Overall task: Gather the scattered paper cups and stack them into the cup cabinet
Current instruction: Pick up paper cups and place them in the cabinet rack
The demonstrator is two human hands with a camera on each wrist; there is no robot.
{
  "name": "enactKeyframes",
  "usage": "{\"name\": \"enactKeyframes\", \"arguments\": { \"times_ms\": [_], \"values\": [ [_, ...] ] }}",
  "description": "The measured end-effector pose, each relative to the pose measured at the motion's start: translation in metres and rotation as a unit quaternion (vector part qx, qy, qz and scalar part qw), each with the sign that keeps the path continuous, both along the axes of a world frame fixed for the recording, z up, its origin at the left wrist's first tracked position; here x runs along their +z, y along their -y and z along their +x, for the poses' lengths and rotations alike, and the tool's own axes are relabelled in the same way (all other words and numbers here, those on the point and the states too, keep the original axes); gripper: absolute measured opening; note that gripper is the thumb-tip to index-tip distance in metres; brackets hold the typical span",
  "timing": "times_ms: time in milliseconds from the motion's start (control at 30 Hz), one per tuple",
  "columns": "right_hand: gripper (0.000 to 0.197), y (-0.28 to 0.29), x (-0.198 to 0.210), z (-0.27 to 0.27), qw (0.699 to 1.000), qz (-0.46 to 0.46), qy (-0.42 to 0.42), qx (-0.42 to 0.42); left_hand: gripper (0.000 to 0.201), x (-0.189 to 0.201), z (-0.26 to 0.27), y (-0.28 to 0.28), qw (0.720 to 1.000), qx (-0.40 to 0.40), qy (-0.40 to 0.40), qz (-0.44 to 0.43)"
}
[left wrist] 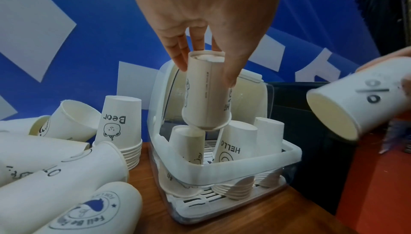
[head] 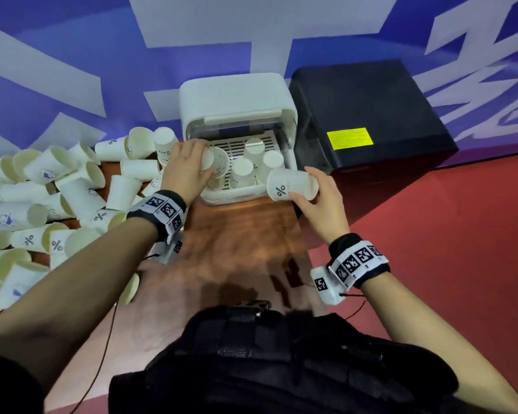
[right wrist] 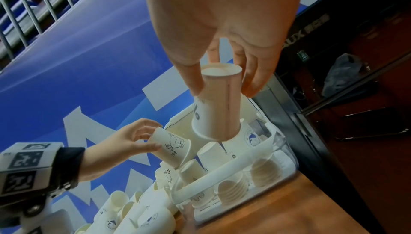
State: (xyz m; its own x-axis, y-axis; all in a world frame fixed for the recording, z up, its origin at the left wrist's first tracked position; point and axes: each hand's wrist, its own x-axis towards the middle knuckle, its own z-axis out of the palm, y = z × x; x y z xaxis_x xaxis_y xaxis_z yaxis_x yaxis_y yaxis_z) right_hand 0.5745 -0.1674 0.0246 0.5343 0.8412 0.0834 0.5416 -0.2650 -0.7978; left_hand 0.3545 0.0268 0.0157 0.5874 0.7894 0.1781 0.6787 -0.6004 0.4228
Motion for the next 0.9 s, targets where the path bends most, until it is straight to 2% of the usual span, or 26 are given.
{"name": "enactKeyframes", "arguments": {
  "times_ms": [233, 400, 500, 667, 833, 900],
  "values": [
    [0.048, -0.039, -0.003, 0.019, 0.992, 0.121, 0.021, 0.007, 0.049, -0.009, 0.015, -0.002, 0.999, -0.013, -0.01, 0.029],
    [0.046, -0.077, -0.012, 0.02, 0.992, 0.093, 0.037, 0.07, 0.05, -0.025, 0.013, -0.018, 0.999, -0.025, -0.04, -0.007],
    [0.048, -0.101, -0.022, 0.019, 0.989, 0.075, 0.085, 0.1, 0.051, -0.033, 0.013, -0.023, 0.998, -0.029, -0.056, -0.018],
    [0.046, -0.123, -0.032, 0.014, 0.982, 0.066, 0.157, 0.078, 0.052, -0.046, 0.016, -0.029, 0.997, -0.038, -0.057, -0.019],
    [0.045, -0.135, -0.046, 0.017, 0.974, 0.056, 0.21, 0.063, 0.056, -0.056, 0.019, -0.033, 0.99, -0.033, -0.11, -0.084],
    [0.044, -0.143, -0.052, 0.018, 0.971, 0.05, 0.223, 0.062, 0.055, -0.064, 0.016, -0.03, 0.99, -0.04, -0.103, -0.087]
  ]
}}
